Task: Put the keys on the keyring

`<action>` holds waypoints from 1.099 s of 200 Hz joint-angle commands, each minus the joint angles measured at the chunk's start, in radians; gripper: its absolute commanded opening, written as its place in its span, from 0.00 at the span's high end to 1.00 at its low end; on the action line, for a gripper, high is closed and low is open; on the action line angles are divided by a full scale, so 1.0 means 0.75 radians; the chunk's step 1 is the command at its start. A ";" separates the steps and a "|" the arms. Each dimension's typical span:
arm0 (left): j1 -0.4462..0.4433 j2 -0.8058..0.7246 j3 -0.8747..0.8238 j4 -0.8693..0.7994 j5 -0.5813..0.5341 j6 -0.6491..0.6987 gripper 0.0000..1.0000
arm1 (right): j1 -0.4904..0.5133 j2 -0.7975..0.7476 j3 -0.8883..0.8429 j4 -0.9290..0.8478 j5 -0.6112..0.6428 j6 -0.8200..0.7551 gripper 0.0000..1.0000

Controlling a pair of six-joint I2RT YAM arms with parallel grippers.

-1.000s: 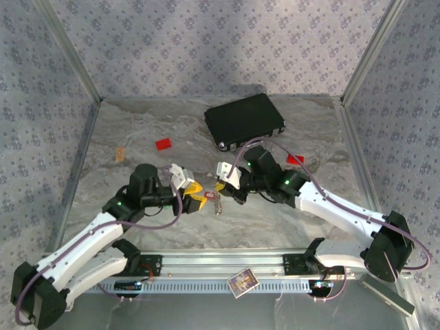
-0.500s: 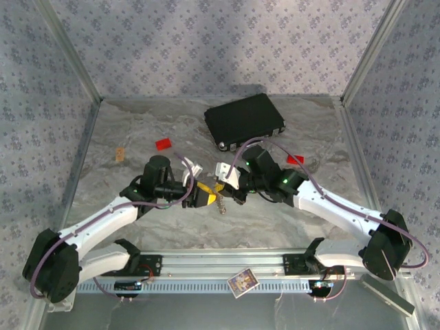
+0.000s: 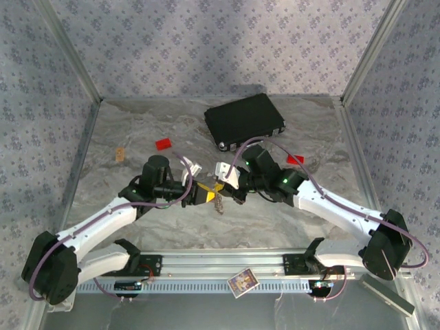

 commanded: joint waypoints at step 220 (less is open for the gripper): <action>-0.426 -0.572 -0.078 -0.356 -0.734 1.142 0.57 | -0.058 0.069 0.128 -0.124 -0.181 0.040 1.00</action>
